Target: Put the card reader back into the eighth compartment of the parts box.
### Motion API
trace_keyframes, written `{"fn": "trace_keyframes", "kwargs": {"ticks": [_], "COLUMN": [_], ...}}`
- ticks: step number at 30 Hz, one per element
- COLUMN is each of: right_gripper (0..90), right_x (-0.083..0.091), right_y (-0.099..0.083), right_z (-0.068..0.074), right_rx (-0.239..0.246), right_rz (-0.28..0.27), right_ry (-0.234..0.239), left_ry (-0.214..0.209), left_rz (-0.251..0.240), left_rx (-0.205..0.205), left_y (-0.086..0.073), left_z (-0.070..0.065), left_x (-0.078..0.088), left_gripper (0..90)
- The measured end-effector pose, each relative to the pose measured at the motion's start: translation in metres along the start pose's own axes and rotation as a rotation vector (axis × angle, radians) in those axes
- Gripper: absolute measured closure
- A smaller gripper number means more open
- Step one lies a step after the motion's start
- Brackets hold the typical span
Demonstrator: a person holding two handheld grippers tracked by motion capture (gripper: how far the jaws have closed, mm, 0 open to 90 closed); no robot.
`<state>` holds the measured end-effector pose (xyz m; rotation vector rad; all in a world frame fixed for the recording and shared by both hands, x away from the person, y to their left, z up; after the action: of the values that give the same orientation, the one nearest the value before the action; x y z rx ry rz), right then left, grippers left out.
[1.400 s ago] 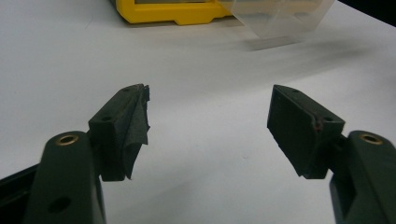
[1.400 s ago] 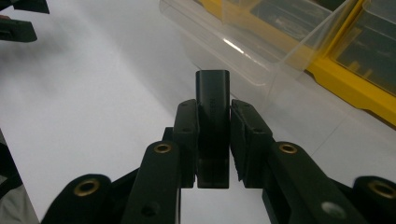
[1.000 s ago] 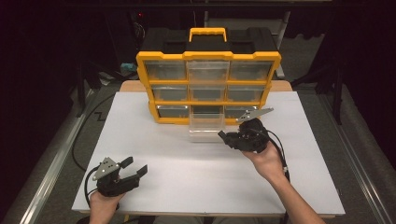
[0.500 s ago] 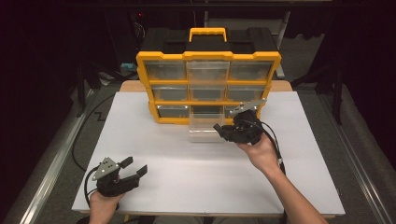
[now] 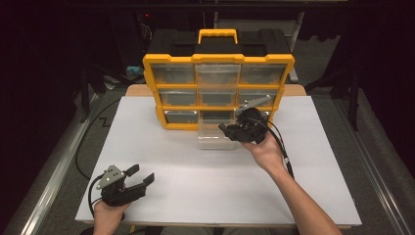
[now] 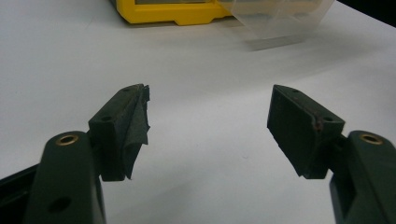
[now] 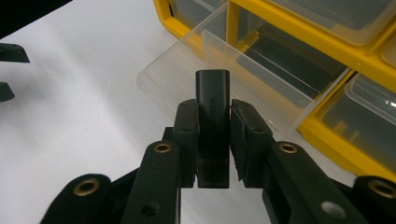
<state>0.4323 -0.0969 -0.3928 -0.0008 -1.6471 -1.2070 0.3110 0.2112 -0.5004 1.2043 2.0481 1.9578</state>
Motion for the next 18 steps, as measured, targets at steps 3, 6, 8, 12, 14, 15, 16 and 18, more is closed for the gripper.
{"fn": "trace_keyframes", "kwargs": {"ticks": [3,6,8,12,14,15,16,18], "right_gripper": [73.5,73.5,73.5,73.5,73.5,73.5,73.5,73.5], "right_x": [-0.003,-0.006,-0.008,-0.013,-0.016,-0.017,-0.017,-0.021], "right_y": [0.004,0.008,0.009,0.012,0.014,0.015,0.015,0.018], "right_z": [0.000,-0.001,-0.002,-0.005,-0.006,-0.006,-0.006,-0.007], "right_rx": [0.004,0.001,-0.006,-0.008,-0.011,-0.022,-0.022,-0.035], "right_rz": [0.001,0.002,0.005,0.010,0.010,0.015,0.015,0.019], "right_ry": [-0.005,-0.008,-0.010,-0.012,-0.013,-0.013,-0.013,-0.017], "left_ry": [-0.001,-0.001,-0.001,-0.001,-0.002,-0.002,-0.002,-0.002], "left_rz": [-0.001,-0.001,-0.001,-0.001,-0.001,0.000,0.000,0.000], "left_rx": [0.000,0.001,0.001,0.000,0.001,0.000,0.000,0.000], "left_y": [0.000,0.000,0.000,0.000,0.000,0.000,0.000,0.000], "left_z": [0.000,0.000,0.000,0.000,0.000,0.000,0.000,0.000], "left_x": [0.000,0.000,0.000,0.000,0.000,0.000,0.000,0.000], "left_gripper": [30.0,30.0,30.0,30.0,30.0,30.0,30.0,30.0]}}
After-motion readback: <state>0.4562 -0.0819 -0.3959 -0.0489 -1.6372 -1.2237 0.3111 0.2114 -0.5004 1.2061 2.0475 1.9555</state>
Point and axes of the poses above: each handheld gripper's, and its own axes: x roughly backward along the jaws, y roughly out of its top, z roughly to its left, the point moved 7 cm from there along -x, roughly forward along the jaws, and after that the axes turned 1 degree about -y, right-handed, at the moved point
